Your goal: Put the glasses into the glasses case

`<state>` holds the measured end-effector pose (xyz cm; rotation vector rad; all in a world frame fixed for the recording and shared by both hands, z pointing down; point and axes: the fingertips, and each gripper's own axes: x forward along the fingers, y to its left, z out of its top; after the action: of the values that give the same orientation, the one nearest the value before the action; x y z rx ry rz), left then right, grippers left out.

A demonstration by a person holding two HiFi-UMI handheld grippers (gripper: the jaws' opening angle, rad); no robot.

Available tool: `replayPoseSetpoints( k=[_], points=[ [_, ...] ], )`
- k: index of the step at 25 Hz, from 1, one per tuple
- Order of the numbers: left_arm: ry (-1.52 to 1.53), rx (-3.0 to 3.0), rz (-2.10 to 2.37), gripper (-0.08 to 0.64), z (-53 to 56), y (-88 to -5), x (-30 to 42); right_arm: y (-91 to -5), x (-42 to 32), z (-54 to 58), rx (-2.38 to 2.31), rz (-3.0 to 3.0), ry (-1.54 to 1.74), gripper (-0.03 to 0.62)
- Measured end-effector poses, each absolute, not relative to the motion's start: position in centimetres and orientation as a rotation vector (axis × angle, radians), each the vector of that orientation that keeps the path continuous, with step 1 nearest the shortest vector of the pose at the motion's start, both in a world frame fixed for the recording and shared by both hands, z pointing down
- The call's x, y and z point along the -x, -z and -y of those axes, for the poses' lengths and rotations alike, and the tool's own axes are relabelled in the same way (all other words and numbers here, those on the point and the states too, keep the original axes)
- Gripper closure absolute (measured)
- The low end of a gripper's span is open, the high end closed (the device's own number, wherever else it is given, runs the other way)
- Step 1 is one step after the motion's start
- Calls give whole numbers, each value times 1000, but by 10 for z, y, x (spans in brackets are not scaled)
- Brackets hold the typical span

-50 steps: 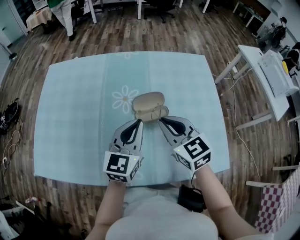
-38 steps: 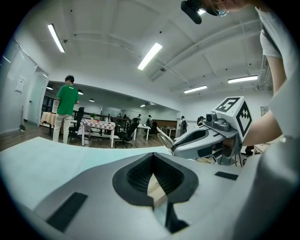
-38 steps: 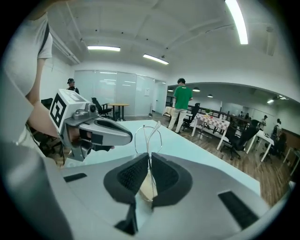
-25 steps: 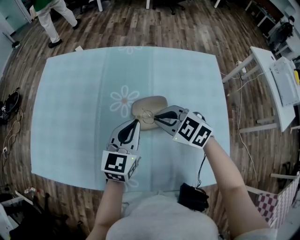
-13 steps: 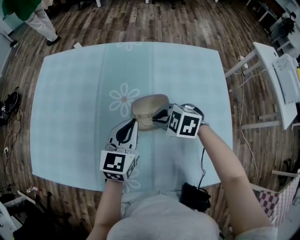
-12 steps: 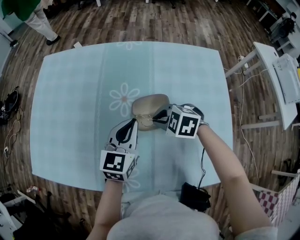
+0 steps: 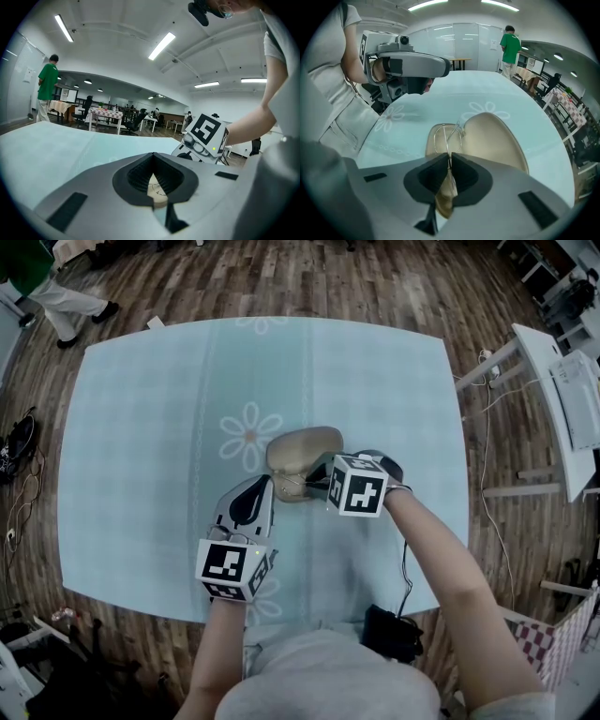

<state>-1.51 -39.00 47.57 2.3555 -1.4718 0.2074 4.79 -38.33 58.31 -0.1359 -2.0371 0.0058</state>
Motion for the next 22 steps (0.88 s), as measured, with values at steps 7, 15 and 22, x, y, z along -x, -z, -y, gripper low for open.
replayPoseSetpoints(
  k=[7,15,22],
  points=[
    [-203,-2334,1484,552,391,-476,21,-590,-48,384,146,1991,-3,560],
    [-194,-2325,1499,552,389,-477,29,-591,-44,384,144,2000,-12,477],
    [-187,-2346,1489,552,390,-473,28,-582,-46,397,35,2037,-12,459]
  ],
)
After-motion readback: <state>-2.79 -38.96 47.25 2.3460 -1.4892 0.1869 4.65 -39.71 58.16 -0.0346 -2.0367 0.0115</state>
